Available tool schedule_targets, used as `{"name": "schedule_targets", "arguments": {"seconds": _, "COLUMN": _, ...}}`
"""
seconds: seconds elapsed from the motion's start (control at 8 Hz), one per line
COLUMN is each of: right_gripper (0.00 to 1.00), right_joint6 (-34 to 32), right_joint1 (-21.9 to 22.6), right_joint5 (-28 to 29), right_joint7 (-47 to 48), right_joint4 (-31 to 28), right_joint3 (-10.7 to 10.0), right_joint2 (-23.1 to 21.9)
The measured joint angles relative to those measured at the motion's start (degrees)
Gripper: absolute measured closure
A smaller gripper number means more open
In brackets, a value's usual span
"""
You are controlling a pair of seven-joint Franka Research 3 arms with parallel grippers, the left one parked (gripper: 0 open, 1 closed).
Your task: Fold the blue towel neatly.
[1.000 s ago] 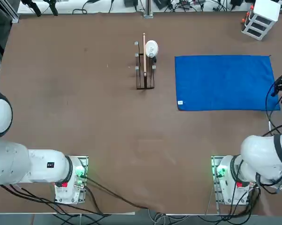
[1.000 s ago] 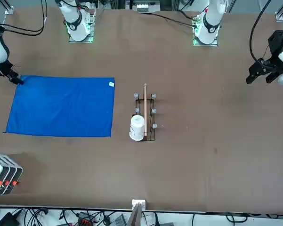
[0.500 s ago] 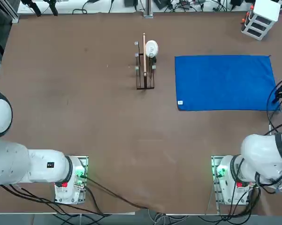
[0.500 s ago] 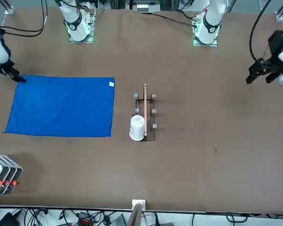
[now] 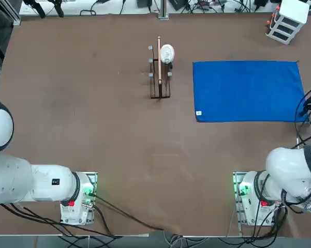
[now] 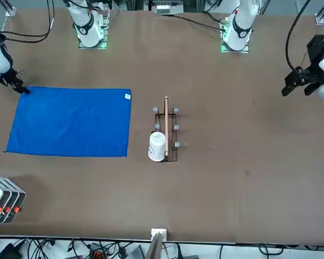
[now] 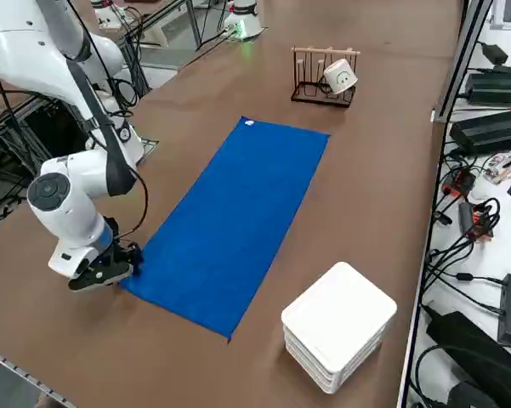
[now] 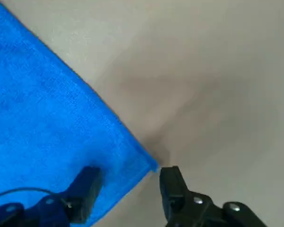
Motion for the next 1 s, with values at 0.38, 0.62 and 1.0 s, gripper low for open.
{"name": "schedule_targets", "arguments": {"seconds": 0.38, "right_gripper": 0.2, "right_joint6": 0.3, "right_joint1": 0.0, "right_joint5": 0.5, "right_joint7": 0.0, "right_joint4": 0.6, "right_joint3": 0.7, "right_joint2": 0.0}}
{"name": "schedule_targets", "arguments": {"seconds": 0.62, "right_gripper": 0.2, "right_joint6": 0.3, "right_joint1": 0.0, "right_joint5": 0.6, "right_joint7": 0.0, "right_joint4": 0.8, "right_joint3": 0.9, "right_joint2": 0.0}}
{"name": "schedule_targets", "arguments": {"seconds": 1.0, "right_gripper": 0.19, "right_joint6": 0.3, "right_joint1": 0.0, "right_joint5": 3.0, "right_joint7": -0.1, "right_joint4": 0.8, "right_joint3": 0.9, "right_joint2": 0.3}}
